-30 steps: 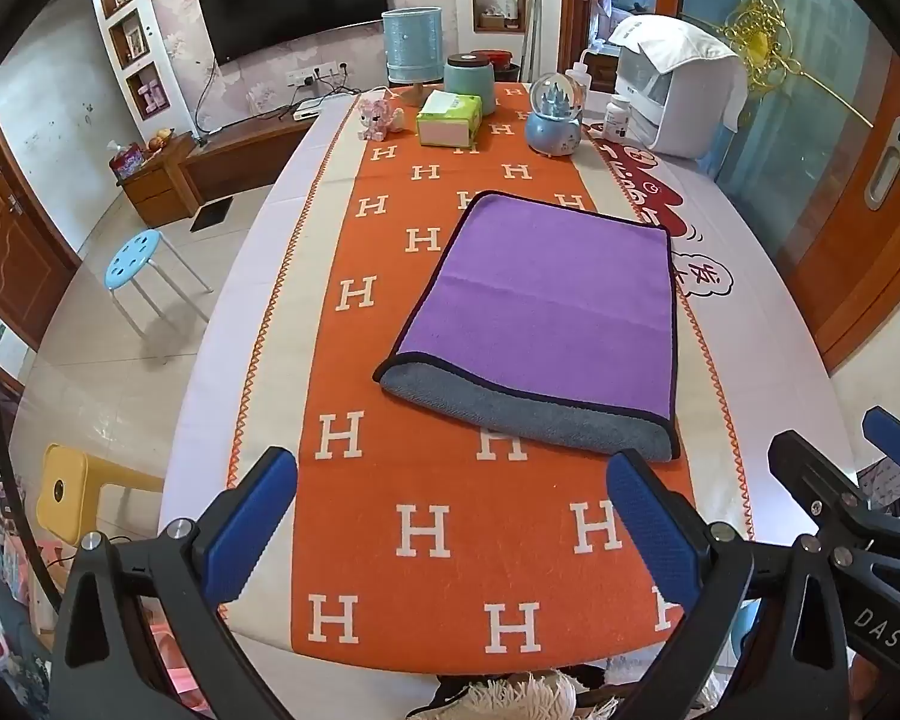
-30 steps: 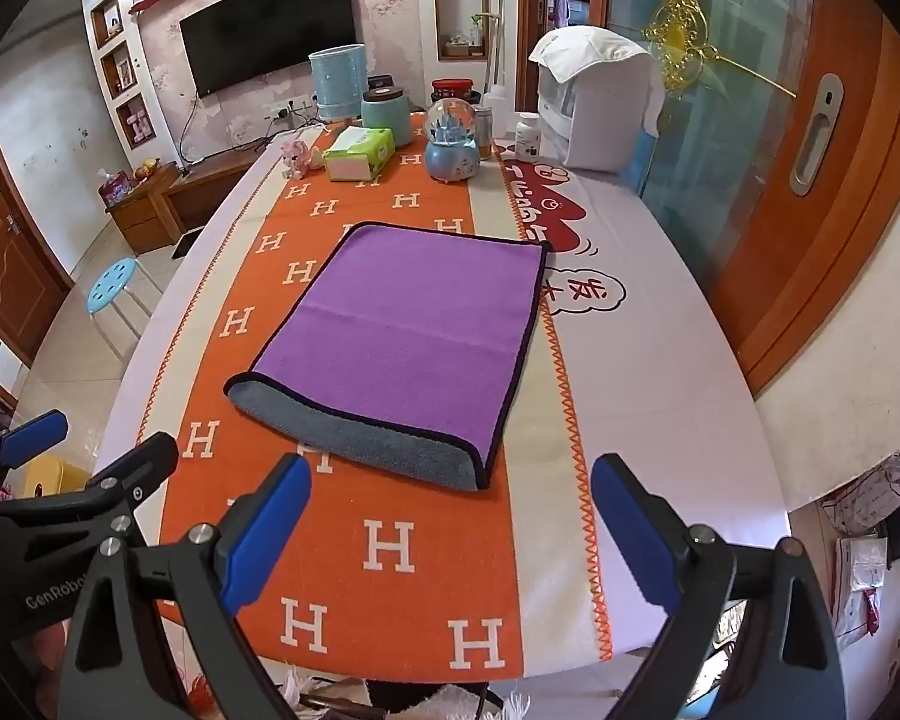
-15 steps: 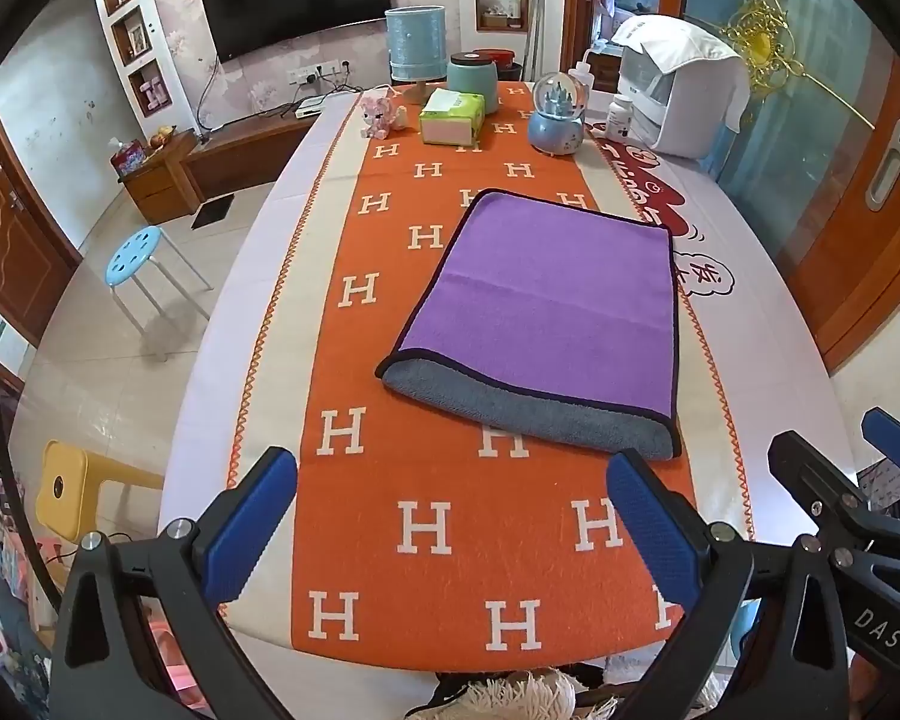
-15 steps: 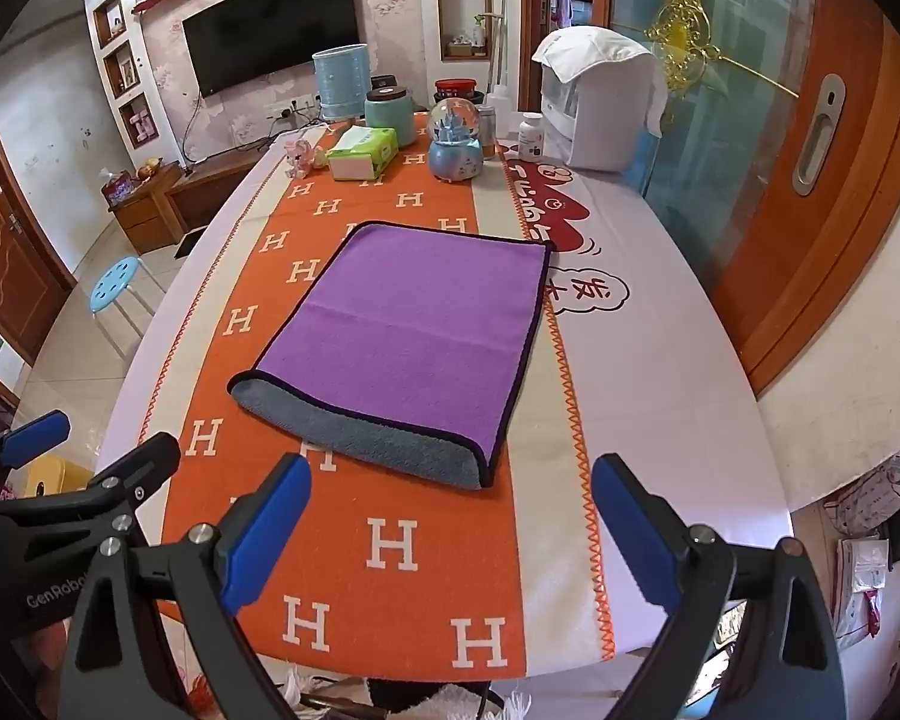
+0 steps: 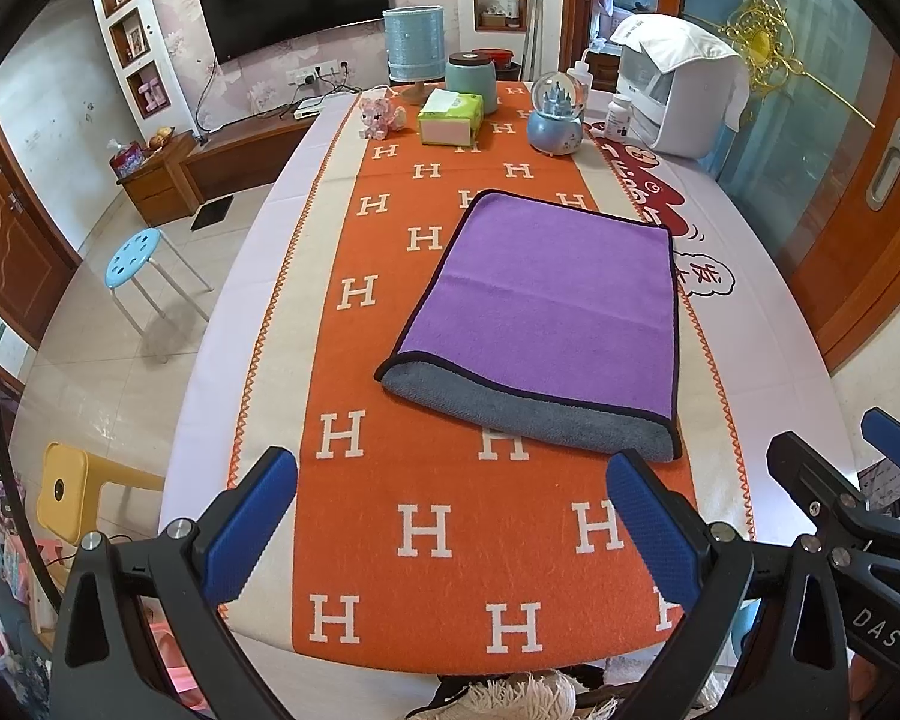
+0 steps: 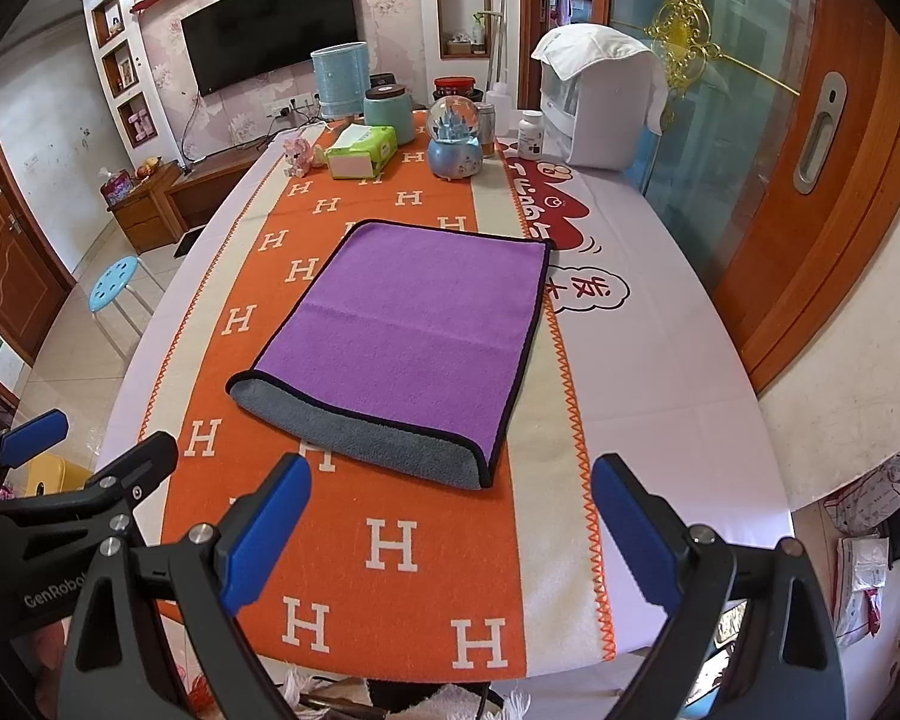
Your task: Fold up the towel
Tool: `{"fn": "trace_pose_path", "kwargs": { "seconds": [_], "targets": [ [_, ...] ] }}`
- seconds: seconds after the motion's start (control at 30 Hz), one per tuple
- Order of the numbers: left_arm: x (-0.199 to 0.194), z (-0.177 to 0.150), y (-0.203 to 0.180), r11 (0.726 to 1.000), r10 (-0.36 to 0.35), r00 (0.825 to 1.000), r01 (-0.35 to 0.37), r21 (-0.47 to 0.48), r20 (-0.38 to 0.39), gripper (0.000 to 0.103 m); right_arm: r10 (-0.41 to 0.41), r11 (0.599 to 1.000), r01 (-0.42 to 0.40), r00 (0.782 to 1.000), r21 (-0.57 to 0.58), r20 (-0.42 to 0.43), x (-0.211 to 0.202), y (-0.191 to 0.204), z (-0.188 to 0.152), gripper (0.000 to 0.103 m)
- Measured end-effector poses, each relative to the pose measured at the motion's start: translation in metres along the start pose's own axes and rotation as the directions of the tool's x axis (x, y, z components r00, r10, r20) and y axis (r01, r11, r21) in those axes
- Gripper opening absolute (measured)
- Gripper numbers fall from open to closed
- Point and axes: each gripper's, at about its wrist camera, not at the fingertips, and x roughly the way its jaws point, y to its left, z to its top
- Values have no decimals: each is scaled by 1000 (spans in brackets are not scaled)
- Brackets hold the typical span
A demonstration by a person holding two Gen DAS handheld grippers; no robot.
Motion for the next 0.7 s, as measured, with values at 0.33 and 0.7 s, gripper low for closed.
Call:
{"fn": "trace_pose_path", "kwargs": {
  "seconds": [0.33,0.7],
  "targets": [
    [0,0,0,1000,0,1000,0,1,-2,102,0,1000,0,1000,0,-4,2,0,0,95],
    [0,0,0,1000,0,1000,0,-1,-2,102,0,1000,0,1000,0,-4,3,-1,-1,95]
  ]
}}
